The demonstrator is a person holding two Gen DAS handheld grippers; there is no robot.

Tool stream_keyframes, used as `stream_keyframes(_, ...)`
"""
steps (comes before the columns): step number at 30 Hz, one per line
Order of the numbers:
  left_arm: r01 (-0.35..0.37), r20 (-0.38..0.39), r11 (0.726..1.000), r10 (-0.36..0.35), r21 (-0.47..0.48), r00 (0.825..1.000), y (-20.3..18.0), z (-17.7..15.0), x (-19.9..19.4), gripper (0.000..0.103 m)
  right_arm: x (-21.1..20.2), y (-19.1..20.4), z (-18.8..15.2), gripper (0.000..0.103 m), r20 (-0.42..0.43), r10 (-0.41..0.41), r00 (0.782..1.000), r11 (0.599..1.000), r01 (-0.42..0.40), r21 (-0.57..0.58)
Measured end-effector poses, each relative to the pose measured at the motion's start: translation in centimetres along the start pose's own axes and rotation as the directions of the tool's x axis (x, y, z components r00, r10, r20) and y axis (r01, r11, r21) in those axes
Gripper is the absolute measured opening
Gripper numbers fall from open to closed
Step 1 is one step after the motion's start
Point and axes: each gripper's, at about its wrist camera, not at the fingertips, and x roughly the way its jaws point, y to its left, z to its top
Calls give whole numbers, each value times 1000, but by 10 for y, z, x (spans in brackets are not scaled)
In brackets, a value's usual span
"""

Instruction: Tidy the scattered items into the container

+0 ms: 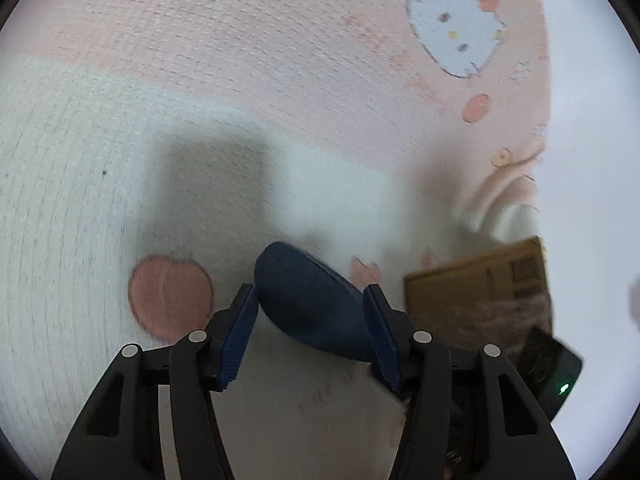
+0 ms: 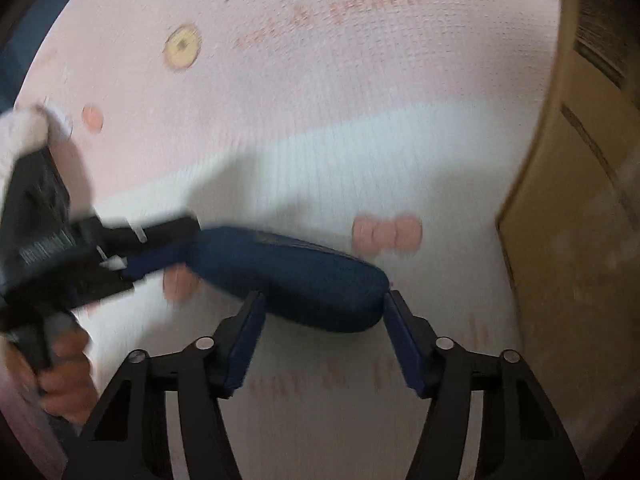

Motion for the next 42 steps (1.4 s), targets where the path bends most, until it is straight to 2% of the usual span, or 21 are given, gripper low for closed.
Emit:
stream_keyframes(3, -9, 9, 1000, 9, 1, 1000, -2, -6, -8, 58, -2, 3, -8, 59, -16, 36, 999, 999, -36, 11)
stream_keyframes(8, -85, 22, 996, 86, -29, 996, 21, -10, -23, 58, -15, 0, -11, 59, 10, -29, 1000, 999, 29, 17)
stream_keyframes(11, -87, 9, 995, 88, -58, 996, 29, -16, -24, 58, -16, -13, -13, 60, 44, -38, 998, 997, 35, 63)
stream_keyframes(14, -105, -7, 992, 104, -64, 995, 31, -25, -19, 58, -5, -22, -5, 65, 35, -81, 996, 985, 74, 159)
stream_keyframes(18, -75, -24, 993, 73, -95, 997, 35, -32, -12, 58, 7, -32, -5, 66, 19, -58, 998, 971, 52, 234)
stream_keyframes(19, -64, -37, 993, 60, -97, 997, 35, -31, -8, 55, 9, -33, -4, 66, 25, -65, 998, 967, 57, 246)
stream_keyframes(20, -57, -44, 994, 53, -94, 998, 36, -31, -6, 45, 10, -34, -4, 66, 27, -66, 997, 966, 58, 253)
stream_keyframes(22, -87, -58, 994, 83, -72, 995, 32, -28, 1, 40, 13, -36, -2, 66, 15, -61, 998, 962, 55, 267)
stream_keyframes(24, -129, -64, 990, 125, -51, 990, 30, -23, 7, 39, 14, -37, -2, 66, 19, -49, 999, 958, 42, 283)
stream_keyframes(29, -107, -70, 991, 102, -78, 992, 37, -10, 11, 37, 18, -32, 4, 66, 31, -28, 999, 944, 16, 331)
stream_keyframes(31, -106, -72, 993, 101, -59, 992, 36, 0, 15, 37, 22, -23, 5, 66, 16, 1, 1000, 946, -6, 324)
stream_keyframes(33, -117, -75, 993, 115, -27, 991, 31, 8, 20, 37, 24, -12, 4, 67, -7, -20, 1000, 957, 21, 288)
stream_keyframes(37, -123, -63, 992, 124, 12, 990, 22, 11, 20, 37, 25, -4, 1, 67, -32, -1, 999, 961, 10, 277)
stream_keyframes(39, -101, -69, 995, 100, -6, 993, 24, 7, 19, 37, 20, -5, 1, 67, -26, -31, 999, 963, 37, 266)
stream_keyframes(42, -68, -120, 997, 63, -39, 991, 27, -4, 20, 37, 10, -9, 8, 67, -17, -98, 995, 964, 100, 246)
